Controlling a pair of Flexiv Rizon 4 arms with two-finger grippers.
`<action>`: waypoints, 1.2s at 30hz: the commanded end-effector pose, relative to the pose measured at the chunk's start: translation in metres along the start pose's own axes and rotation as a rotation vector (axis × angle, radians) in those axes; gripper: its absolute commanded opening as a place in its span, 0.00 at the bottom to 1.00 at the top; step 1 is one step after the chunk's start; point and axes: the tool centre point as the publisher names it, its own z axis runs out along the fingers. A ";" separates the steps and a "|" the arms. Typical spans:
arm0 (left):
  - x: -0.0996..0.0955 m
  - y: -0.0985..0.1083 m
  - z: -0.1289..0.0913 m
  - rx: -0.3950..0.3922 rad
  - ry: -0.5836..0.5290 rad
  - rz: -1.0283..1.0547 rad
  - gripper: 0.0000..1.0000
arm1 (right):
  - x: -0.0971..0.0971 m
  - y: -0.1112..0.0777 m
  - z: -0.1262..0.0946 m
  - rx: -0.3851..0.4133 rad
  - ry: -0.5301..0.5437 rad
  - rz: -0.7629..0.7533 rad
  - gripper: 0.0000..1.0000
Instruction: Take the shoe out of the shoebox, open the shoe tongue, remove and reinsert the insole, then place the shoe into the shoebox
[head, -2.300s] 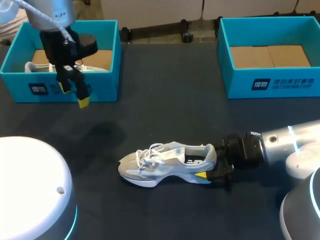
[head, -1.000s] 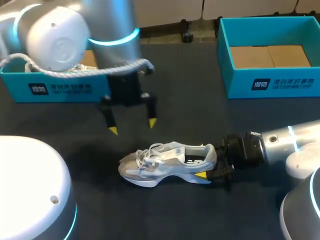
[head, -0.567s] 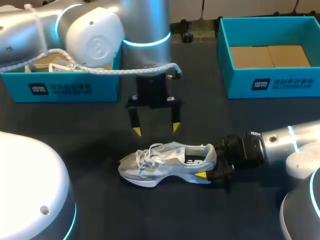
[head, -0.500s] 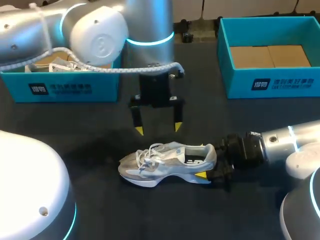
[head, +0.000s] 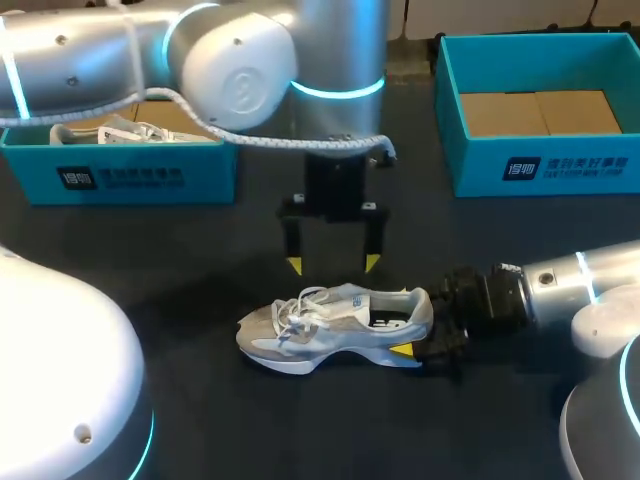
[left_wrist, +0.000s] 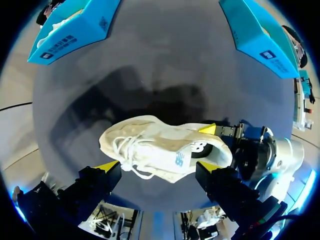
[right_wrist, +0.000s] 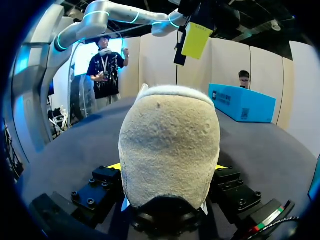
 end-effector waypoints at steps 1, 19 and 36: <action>0.027 -0.002 0.011 -0.009 -0.081 0.002 1.00 | -0.001 0.000 0.002 0.006 0.000 0.000 0.00; 0.033 0.007 0.047 -0.056 -0.273 -0.014 1.00 | -0.001 0.000 0.002 0.006 0.000 0.000 0.00; 0.015 0.018 0.062 -0.049 -0.405 0.006 0.92 | -0.001 0.000 0.002 0.006 0.000 0.000 0.00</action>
